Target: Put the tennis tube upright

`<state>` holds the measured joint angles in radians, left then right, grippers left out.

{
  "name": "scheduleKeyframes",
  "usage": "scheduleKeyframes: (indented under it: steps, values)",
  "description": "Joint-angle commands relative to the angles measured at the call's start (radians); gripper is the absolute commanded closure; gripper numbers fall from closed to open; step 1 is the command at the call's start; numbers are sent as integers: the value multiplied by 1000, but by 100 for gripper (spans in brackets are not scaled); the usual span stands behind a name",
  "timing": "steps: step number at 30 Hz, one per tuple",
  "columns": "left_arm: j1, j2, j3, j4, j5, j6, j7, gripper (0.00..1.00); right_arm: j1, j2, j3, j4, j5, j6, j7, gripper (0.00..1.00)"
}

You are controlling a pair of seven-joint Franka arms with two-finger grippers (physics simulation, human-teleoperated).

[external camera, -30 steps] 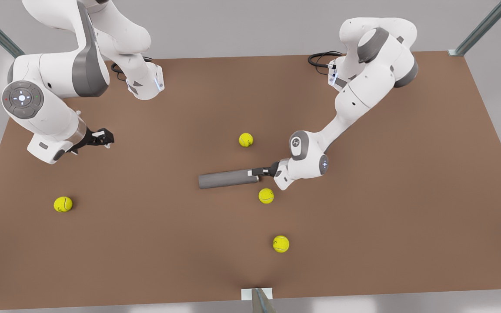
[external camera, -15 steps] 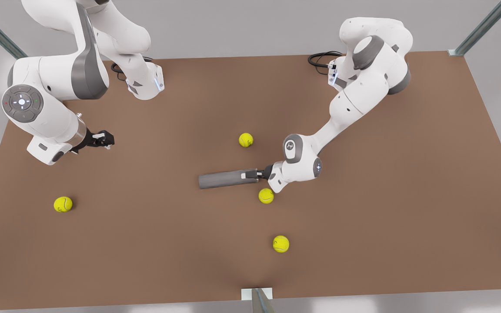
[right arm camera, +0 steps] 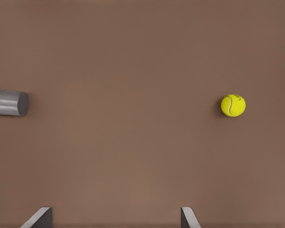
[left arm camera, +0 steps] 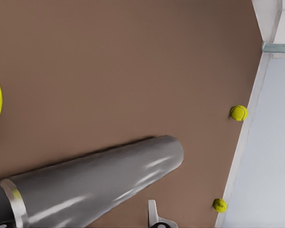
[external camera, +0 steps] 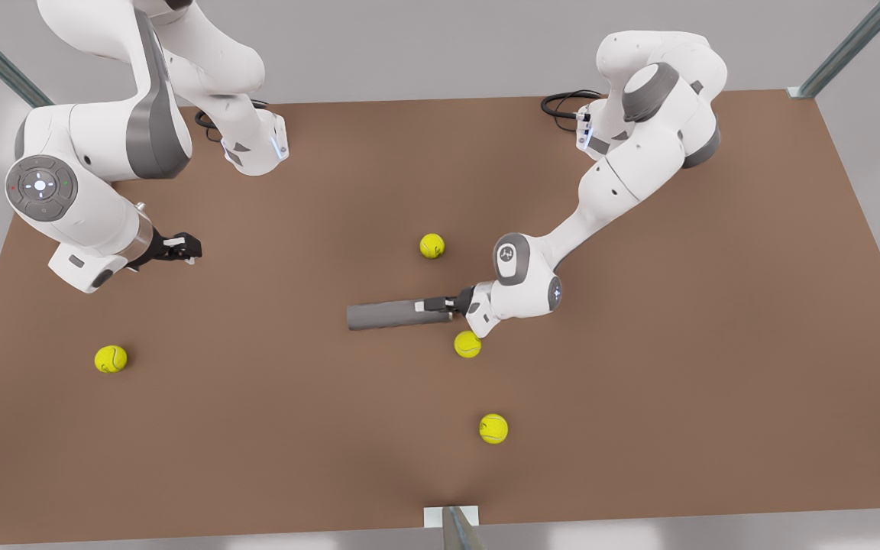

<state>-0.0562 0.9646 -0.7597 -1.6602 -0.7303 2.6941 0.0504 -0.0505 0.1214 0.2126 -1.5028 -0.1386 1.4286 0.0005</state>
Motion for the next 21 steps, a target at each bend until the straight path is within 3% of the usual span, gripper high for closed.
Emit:
scheduleKeyframes:
  steps: [1,18,21]
  values:
    - [25,-1,-23,0,2,0,3,0,0,0,1,1,1,-1,15,0]
    - [134,-9,-158,-12,-29,-10,-11,0,1,17,-18,9,24,1,1,0]
    - [141,-9,-168,-13,-29,-10,-12,28,1,20,-18,10,27,3,1,0]
